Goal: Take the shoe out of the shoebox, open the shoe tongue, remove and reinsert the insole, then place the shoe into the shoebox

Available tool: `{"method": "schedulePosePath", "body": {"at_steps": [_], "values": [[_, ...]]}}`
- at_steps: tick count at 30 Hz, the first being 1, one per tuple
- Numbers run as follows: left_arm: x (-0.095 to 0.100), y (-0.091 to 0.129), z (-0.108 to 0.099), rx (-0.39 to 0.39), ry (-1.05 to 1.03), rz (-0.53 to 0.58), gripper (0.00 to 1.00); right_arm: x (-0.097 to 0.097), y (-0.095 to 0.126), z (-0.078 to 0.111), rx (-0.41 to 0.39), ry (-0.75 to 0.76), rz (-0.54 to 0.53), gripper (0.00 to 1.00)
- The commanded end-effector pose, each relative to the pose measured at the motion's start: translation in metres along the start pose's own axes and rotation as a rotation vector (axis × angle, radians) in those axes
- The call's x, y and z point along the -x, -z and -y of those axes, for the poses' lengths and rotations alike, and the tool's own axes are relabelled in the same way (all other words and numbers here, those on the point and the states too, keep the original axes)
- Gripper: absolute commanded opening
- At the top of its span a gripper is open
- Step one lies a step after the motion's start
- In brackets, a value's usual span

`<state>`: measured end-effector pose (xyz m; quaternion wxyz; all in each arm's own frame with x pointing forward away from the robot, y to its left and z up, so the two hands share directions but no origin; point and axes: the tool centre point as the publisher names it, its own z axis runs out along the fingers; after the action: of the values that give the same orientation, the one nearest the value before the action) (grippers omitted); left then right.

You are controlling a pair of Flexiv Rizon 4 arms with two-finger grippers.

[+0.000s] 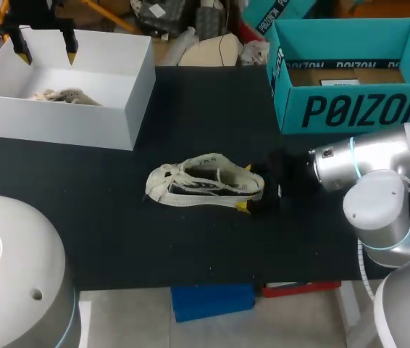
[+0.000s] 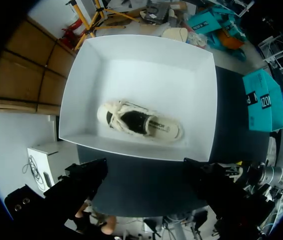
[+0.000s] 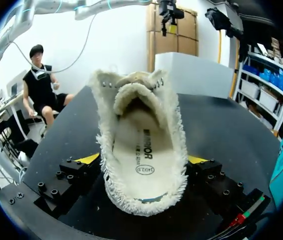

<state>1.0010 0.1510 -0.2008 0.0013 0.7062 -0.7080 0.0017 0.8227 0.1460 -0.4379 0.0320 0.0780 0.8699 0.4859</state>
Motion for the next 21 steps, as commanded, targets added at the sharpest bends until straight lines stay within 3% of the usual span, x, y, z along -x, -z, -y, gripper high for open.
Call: {"method": "schedulePosePath", "body": {"at_steps": [1, 2, 3, 13, 15, 17, 21], "values": [[0.0, 0.0, 0.0, 0.001, 0.001, 0.002, 1.0, 0.002, -0.007, 0.004, 0.012, -0.001, -0.005, 0.68], [0.0, 0.0, 0.0, 0.001, 0.001, 0.002, 1.0, 0.002, -0.008, 0.005, 0.002, -0.002, -0.002, 0.24], [0.0, 0.0, 0.0, 0.001, 0.001, 0.002, 1.0, 0.002, -0.009, 0.006, 0.006, -0.003, -0.006, 0.0], [0.0, 0.0, 0.0, 0.001, 0.001, 0.002, 1.0, 0.002, -0.009, 0.006, 0.006, -0.003, -0.006, 0.0], [-0.011, 0.011, 0.002, -0.042, 0.009, 0.027, 1.0, 0.002, -0.009, 0.006, 0.006, -0.003, -0.006, 0.0], [-0.028, 0.017, 0.0, -0.025, 0.044, 0.017, 1.0, 0.002, -0.009, 0.006, 0.006, -0.003, -0.006, 0.0], [-0.069, 0.013, -0.021, -0.018, 0.085, 0.011, 1.0, 0.002, -0.009, 0.006, 0.006, -0.003, -0.006, 0.0]]}}
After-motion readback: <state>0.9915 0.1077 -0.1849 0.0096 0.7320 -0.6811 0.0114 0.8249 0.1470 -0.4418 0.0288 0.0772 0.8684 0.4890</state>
